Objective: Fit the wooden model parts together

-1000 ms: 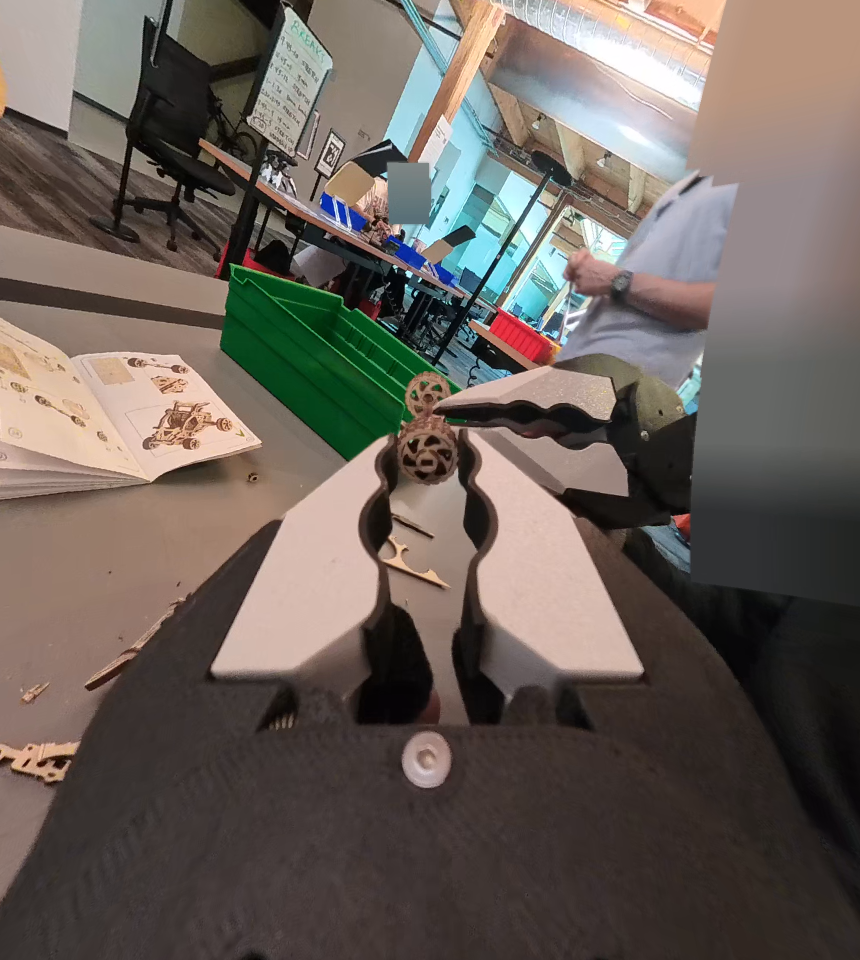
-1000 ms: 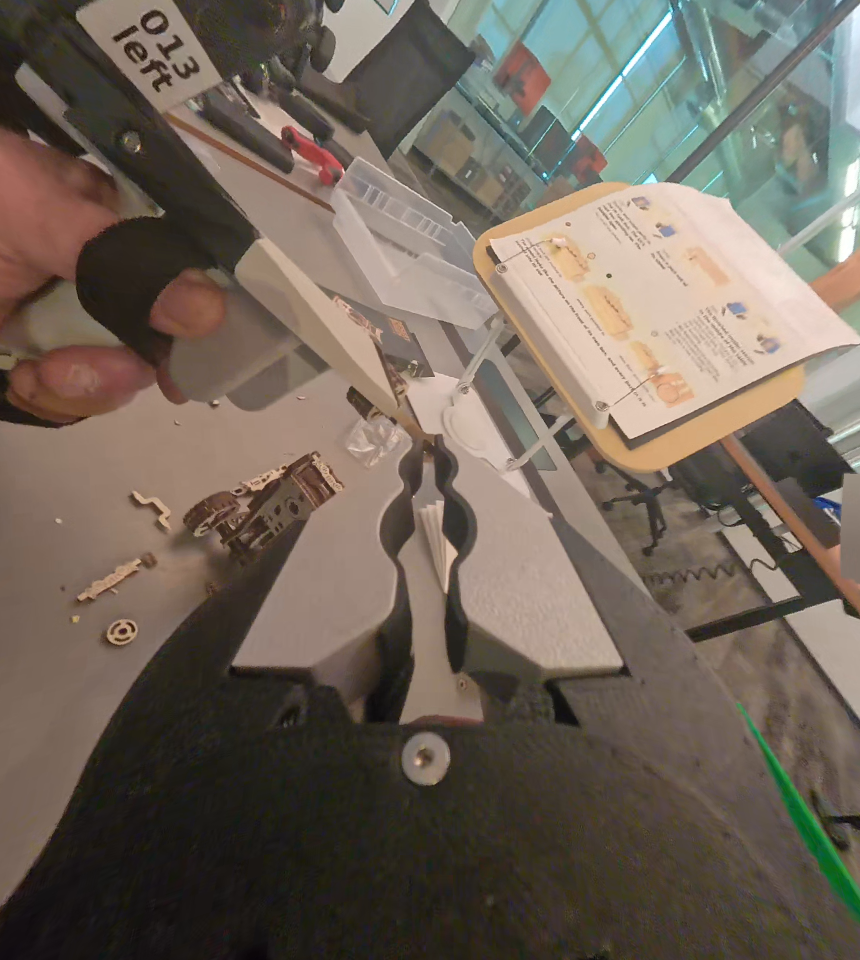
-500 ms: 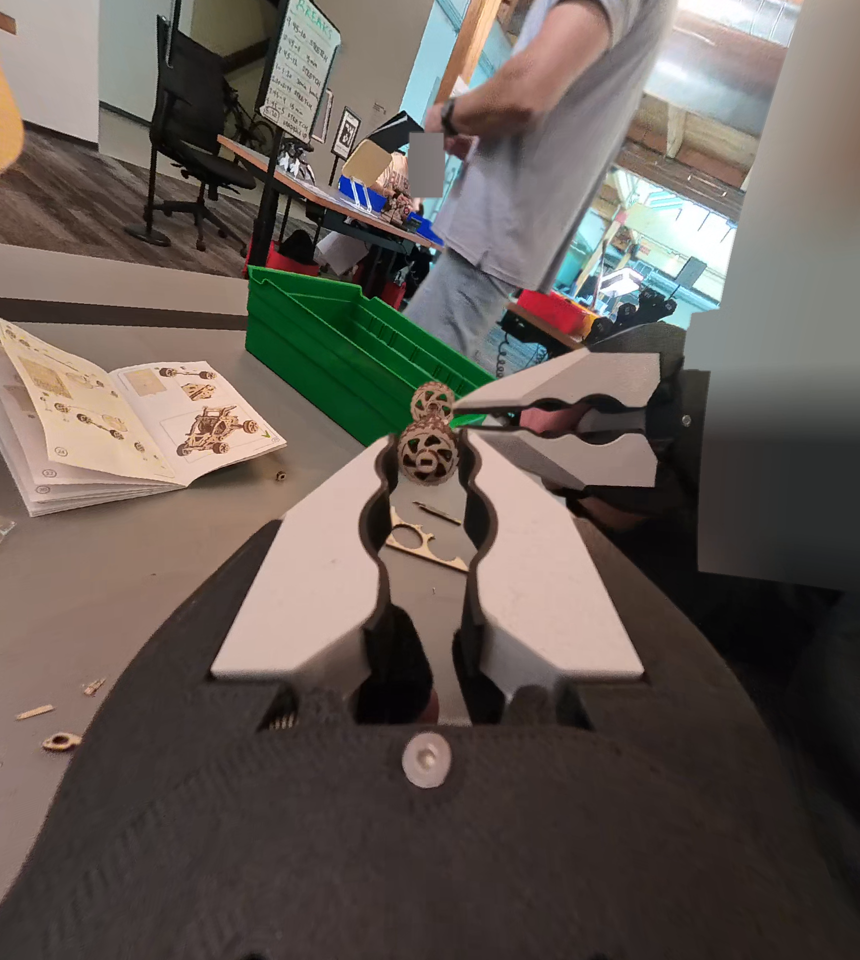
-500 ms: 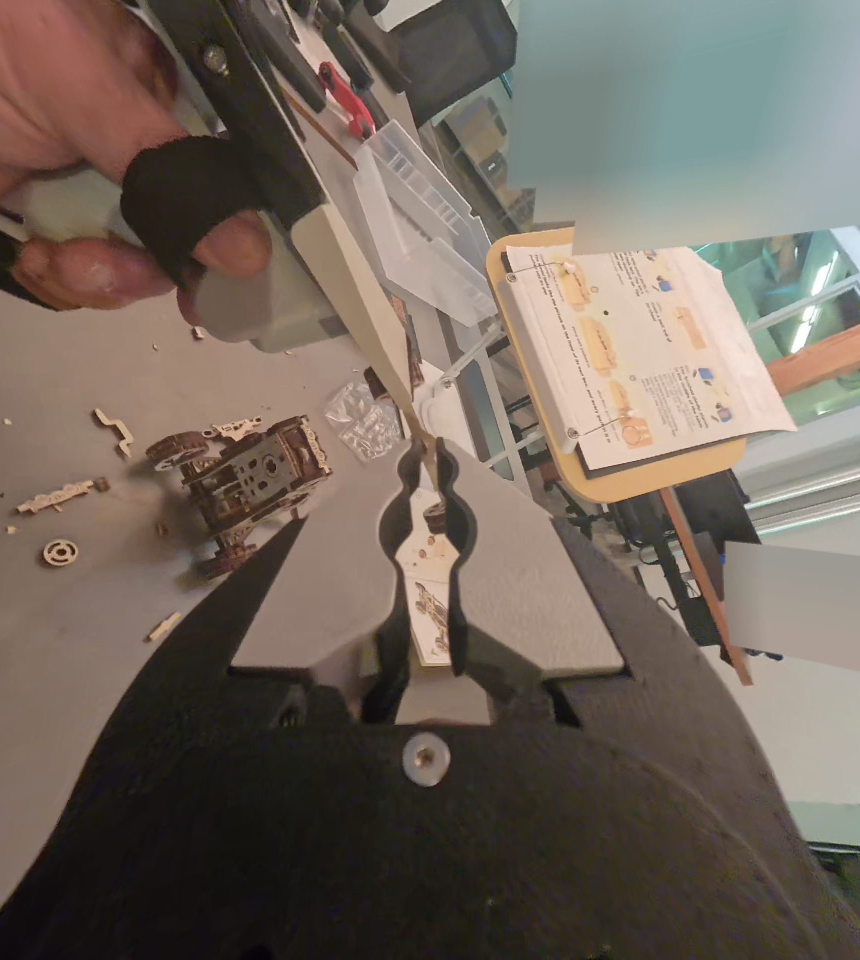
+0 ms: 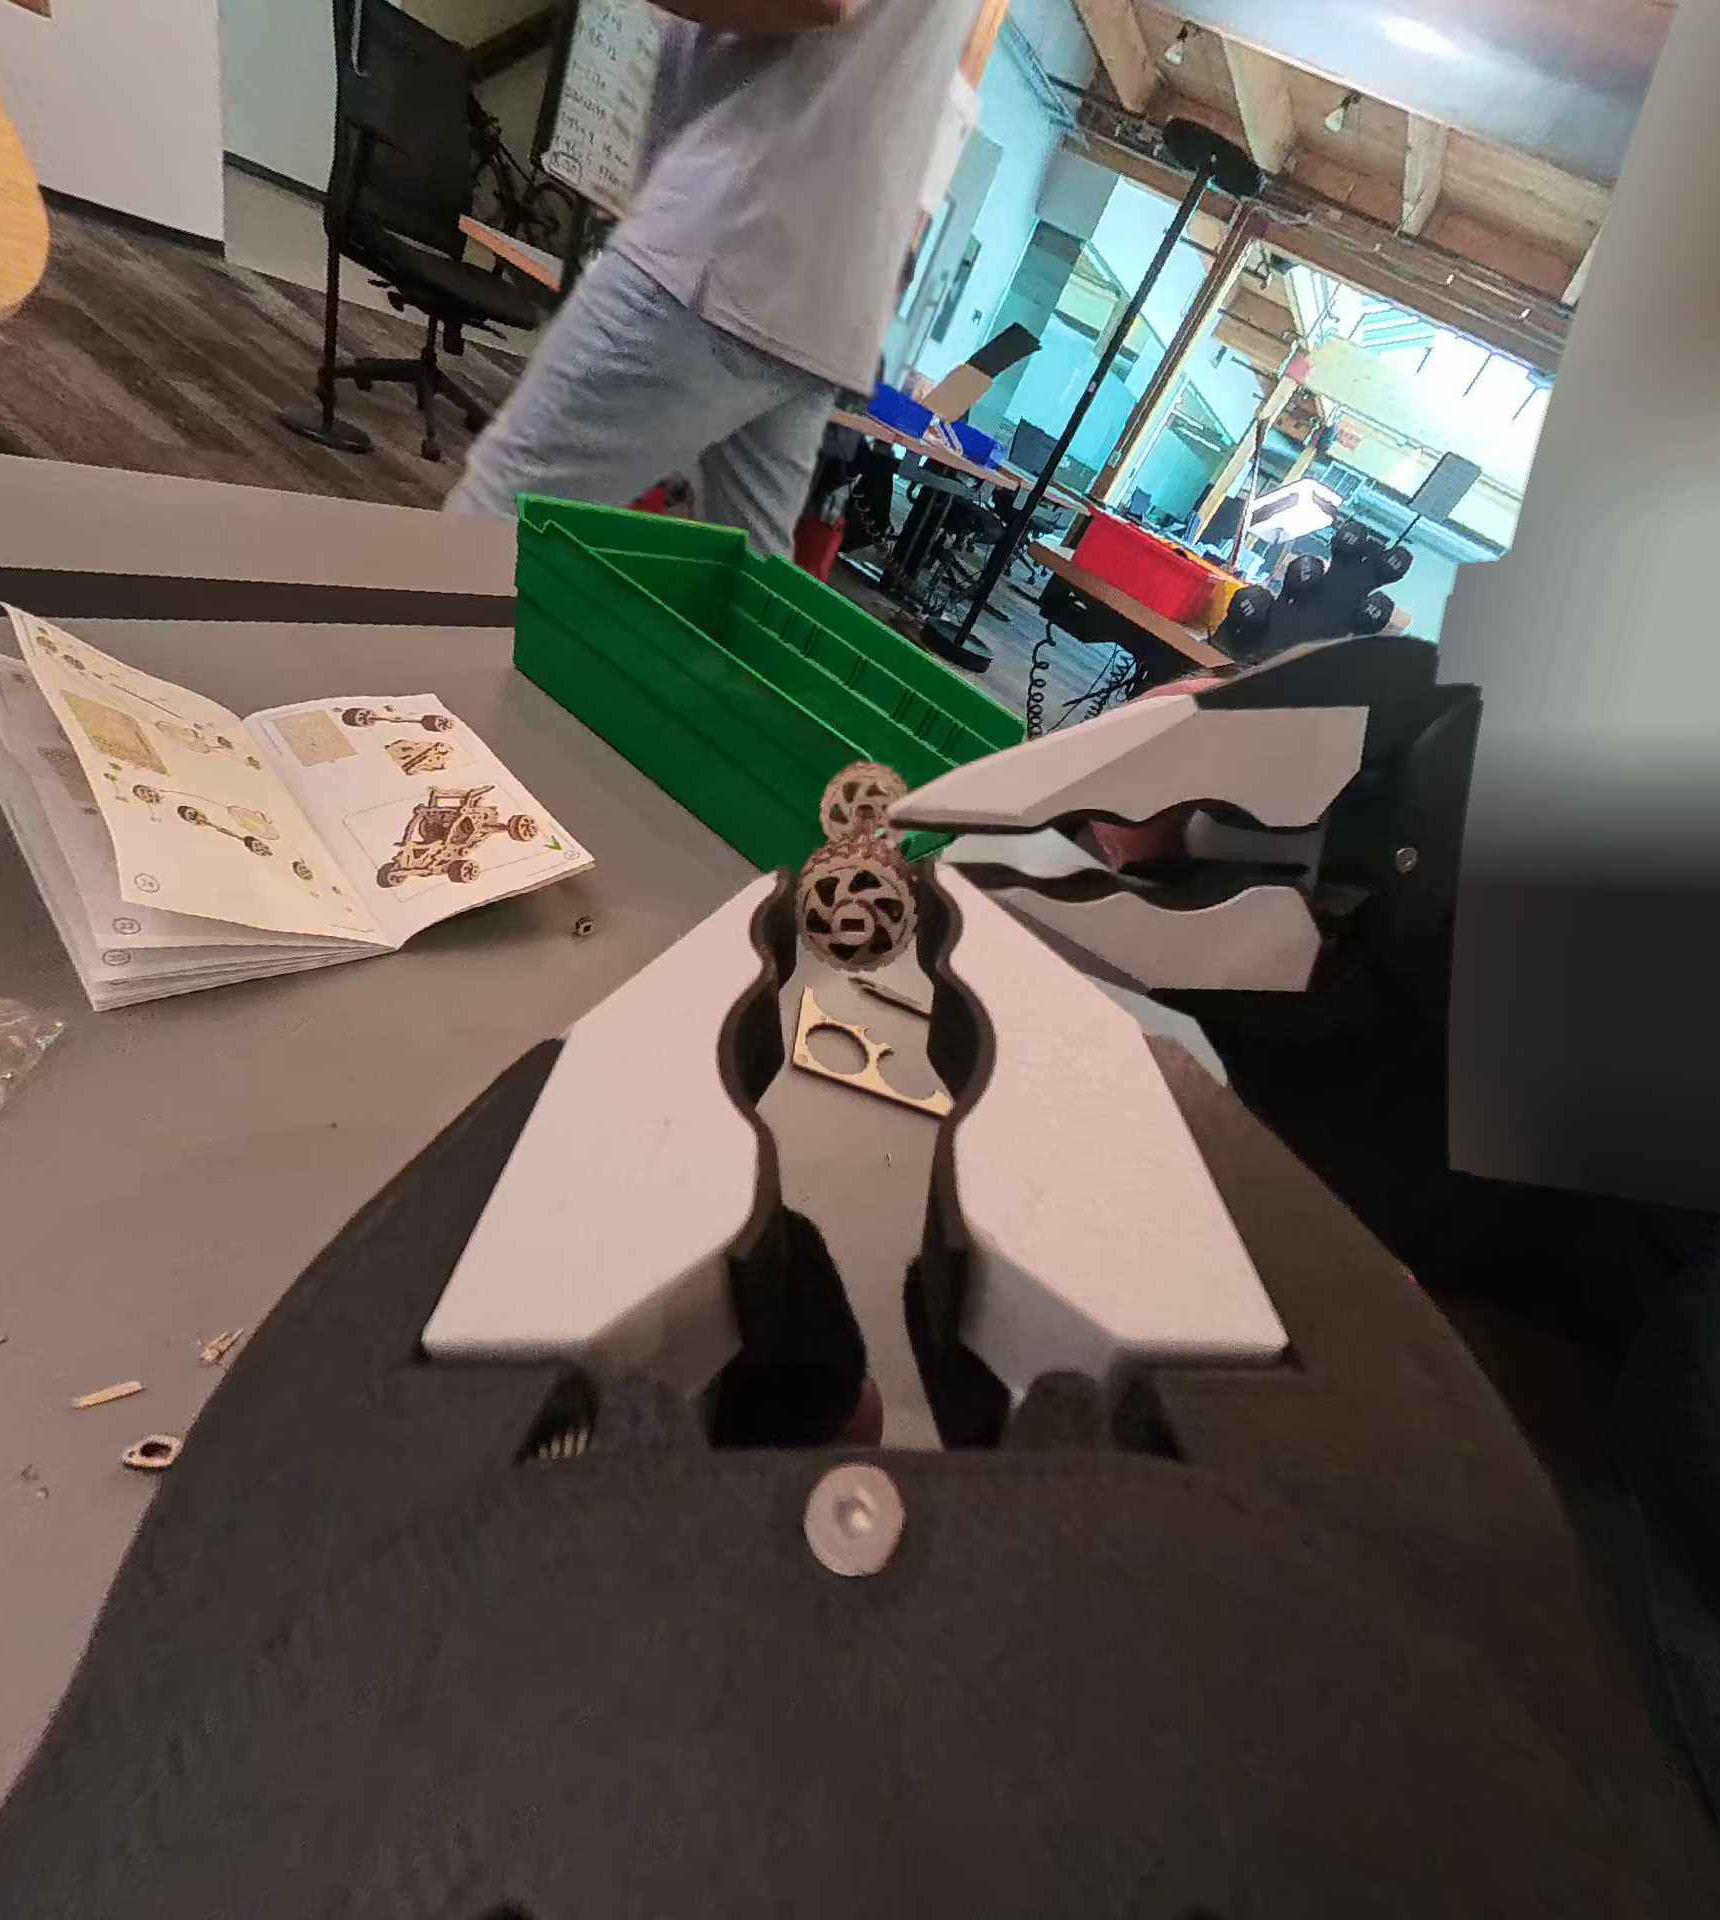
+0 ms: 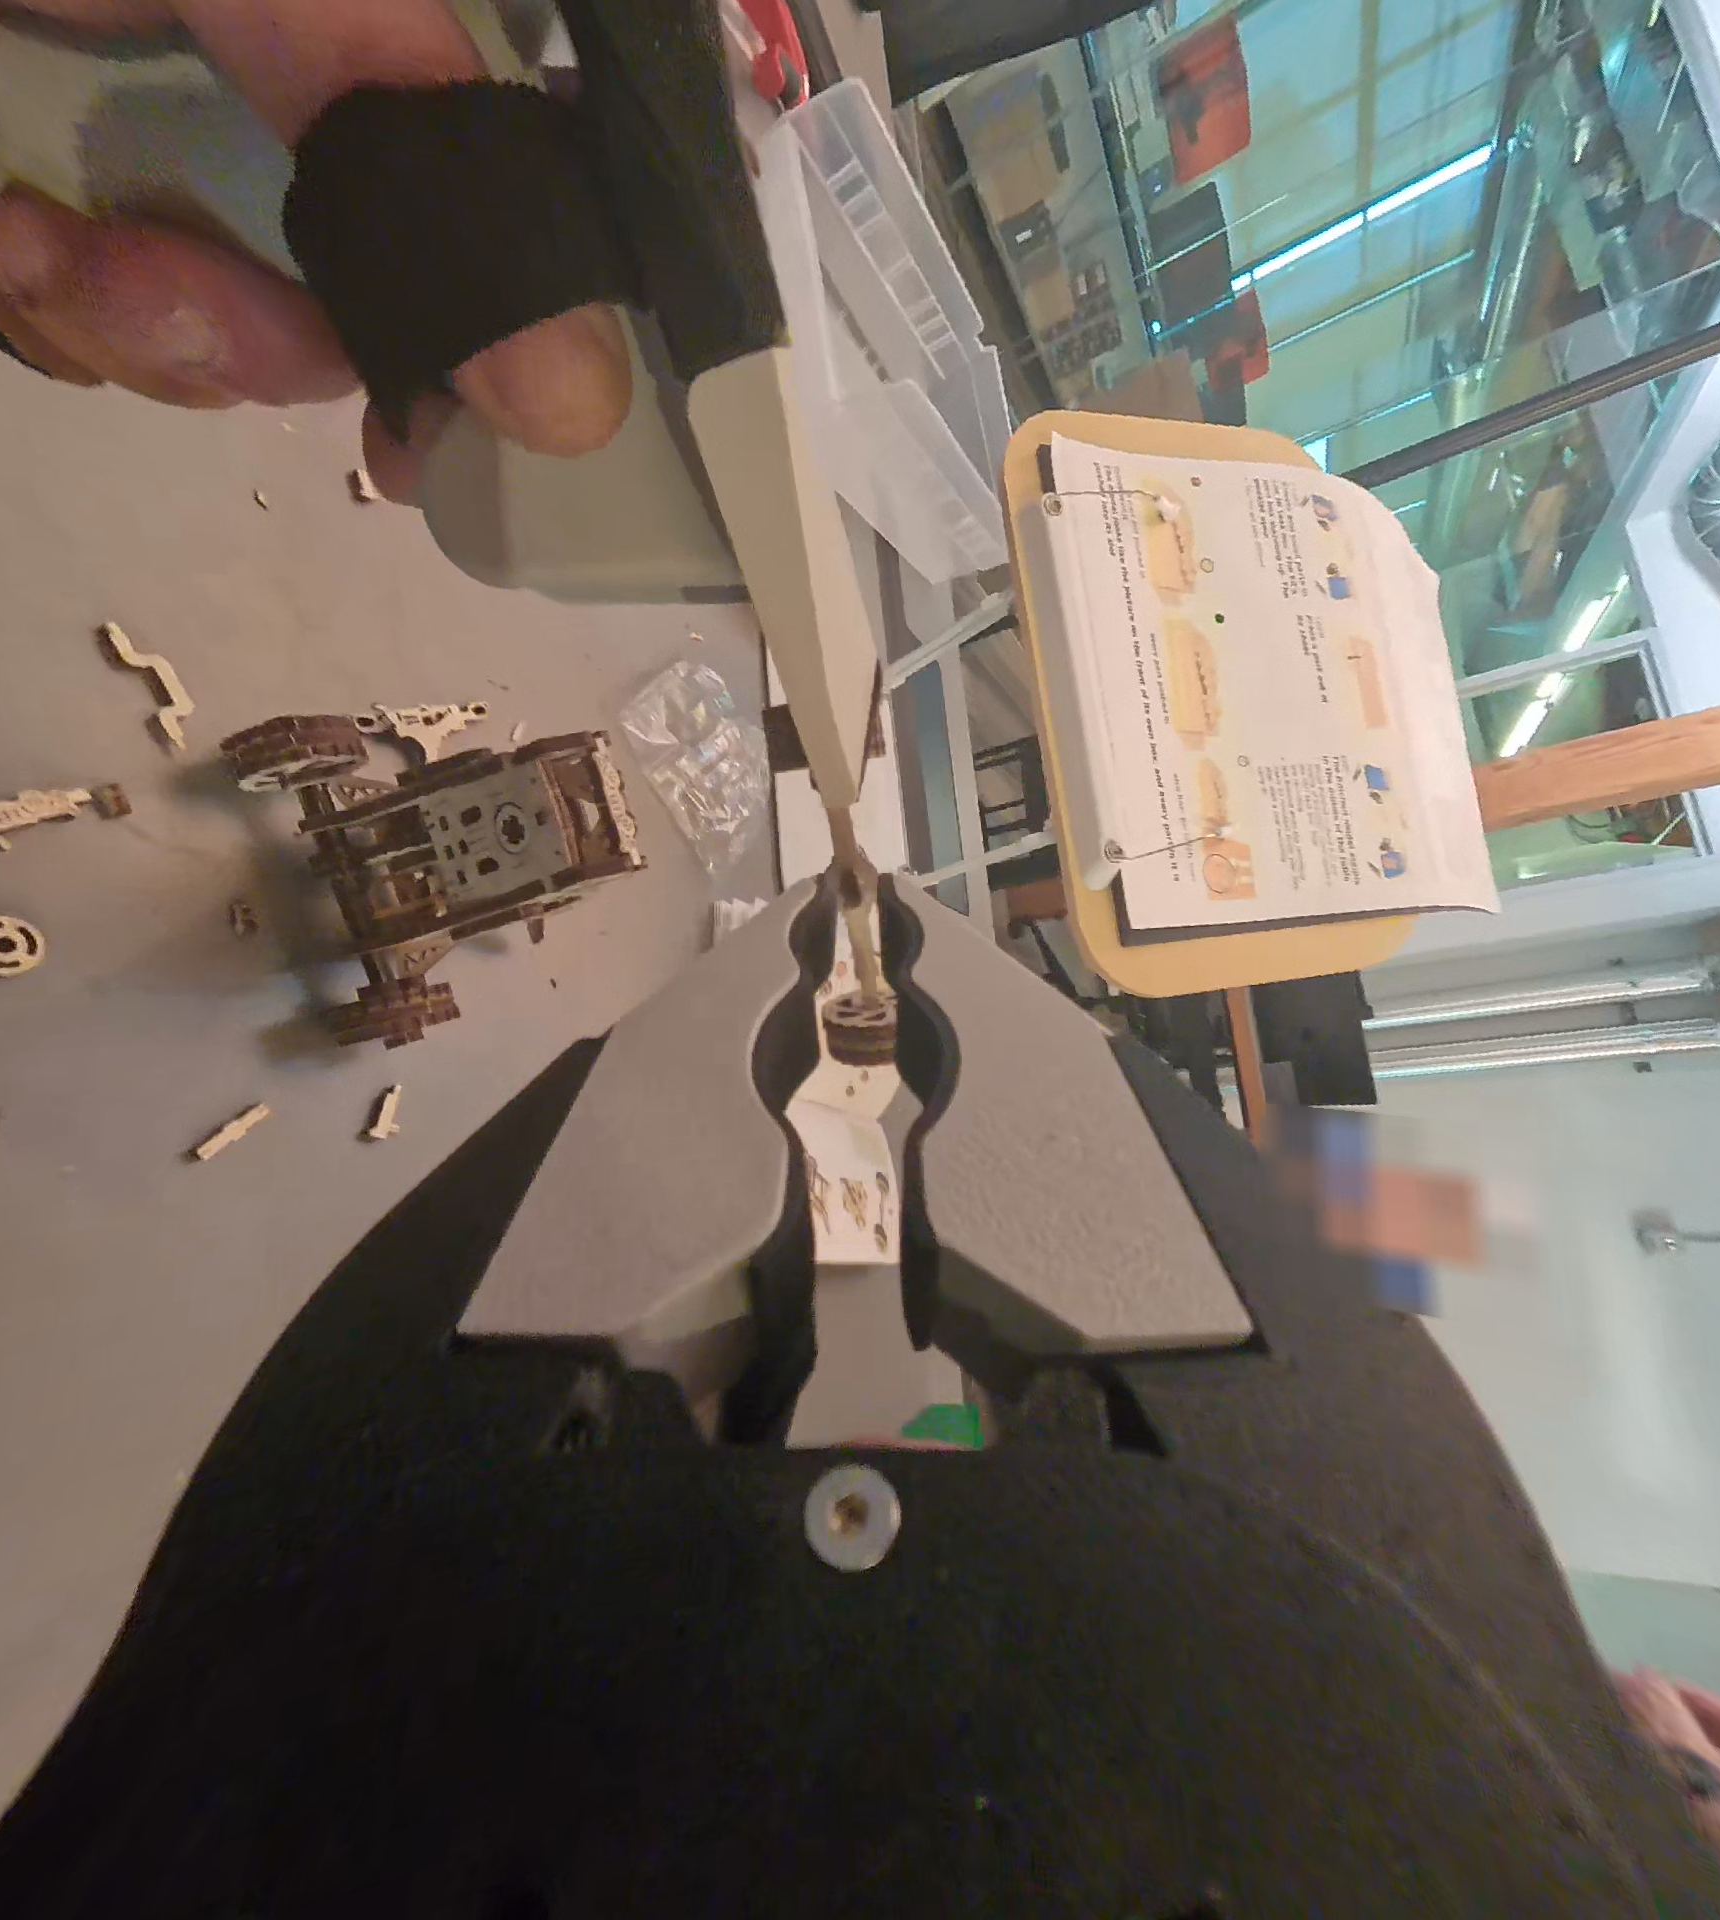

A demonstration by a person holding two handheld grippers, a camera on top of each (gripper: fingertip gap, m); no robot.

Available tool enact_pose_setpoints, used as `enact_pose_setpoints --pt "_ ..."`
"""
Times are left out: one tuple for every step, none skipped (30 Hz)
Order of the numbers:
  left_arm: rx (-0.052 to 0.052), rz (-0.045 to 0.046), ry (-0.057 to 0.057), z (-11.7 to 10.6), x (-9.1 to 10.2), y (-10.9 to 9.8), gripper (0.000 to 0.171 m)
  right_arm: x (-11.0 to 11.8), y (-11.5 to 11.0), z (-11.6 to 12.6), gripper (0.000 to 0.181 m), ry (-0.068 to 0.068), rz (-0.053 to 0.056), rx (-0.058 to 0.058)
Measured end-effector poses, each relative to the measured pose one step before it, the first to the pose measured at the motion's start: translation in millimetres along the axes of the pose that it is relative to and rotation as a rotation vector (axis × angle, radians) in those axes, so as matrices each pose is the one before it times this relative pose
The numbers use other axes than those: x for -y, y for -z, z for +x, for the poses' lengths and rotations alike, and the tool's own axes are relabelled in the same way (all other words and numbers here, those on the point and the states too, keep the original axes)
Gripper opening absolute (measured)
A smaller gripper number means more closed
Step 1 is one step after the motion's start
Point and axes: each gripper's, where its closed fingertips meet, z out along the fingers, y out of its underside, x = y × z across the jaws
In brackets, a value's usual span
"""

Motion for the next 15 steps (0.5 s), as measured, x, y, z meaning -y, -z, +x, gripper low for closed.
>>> enact_pose_setpoints --pt "0.0077 -0.00687 -0.0013 -0.74 -0.75 -0.49 0.02 -0.7 0.15 0.09 0.006 0.0118 -0.0062 -0.0093" --pt "0.0062 -0.00604 -0.0022 -0.81 -0.64 -0.44 0.02 1.0 0.83 0.13 0.006 0.0091 0.0073 -0.0092" --pt "-0.0089 -0.00093 0.0019 1.41 0.01 -0.42 0.02 0.24 -0.12 -2.09 0.004 -0.0002 0.003 0.0079" --pt "-0.0079 -0.00199 0.0002 1.77 -0.17 -0.66 0.02 -2.35 -1.48 -1.6 0.004 -0.0009 -0.0131 0.0052" --pt "0.008 -0.00767 -0.0097 -0.12 -1.28 -0.63 0.02 -0.84 -0.56 -0.42 0.002 0.0096 -0.0019 -0.0042" --pt "0.0035 -0.00118 -0.0092 0.32 -0.14 -0.07 0.02 -0.12 0.16 0.31 0.002 -0.0005 0.0007 -0.0023" --pt "-0.002 -0.00199 0.0032 0.37 -0.09 -0.1 0.02 -0.03 0.32 0.03 0.001 -0.0113 -0.0011 0.0054" --pt "-0.0057 0.00358 0.0058 0.67 0.6 0.0 0.02 0.27 0.53 0.47 0.001 -0.0078 0.001 -0.0001" --pt "-0.0022 0.00407 0.0018 0.36 0.47 -0.07 0.02 0.01 0.39 0.92 0.0 -0.0196 -0.0023 -0.0024" --pt "0.0021 0.00688 -0.0025 0.28 0.47 -0.03 0.02 0.02 -0.08 1.46 0.0 -0.0428 0.0006 -0.0009" --pt "0.0009 0.00522 -0.0012 0.36 0.45 -0.07 0.02 0.33 0.05 1.23 0.001 -0.0443 0.008 0.0003" --pt "0.001 0.00206 -0.0002 0.16 0.25 -0.06 0.02 -0.06 0.11 0.44 0.001 -0.0449 0.0046 0.0033" --pt "0.0006 0.00767 -0.0029 0.31 0.97 0.22 0.02 0.6 0.2 1.3 0.001 -0.0411 0.0022 -0.0098" --pt "0.004 0.00622 -0.0036 0.13 0.74 0.19 0.02 0.63 0.02 0.61 0.0 -0.0388 0.0015 -0.0116" --pt "0.0069 -0.00072 -0.0026 -0.37 -0.2 -0.15 0.02 -0.5 -0.45 -0.3 0.001 -0.0331 -0.0051 -0.009"
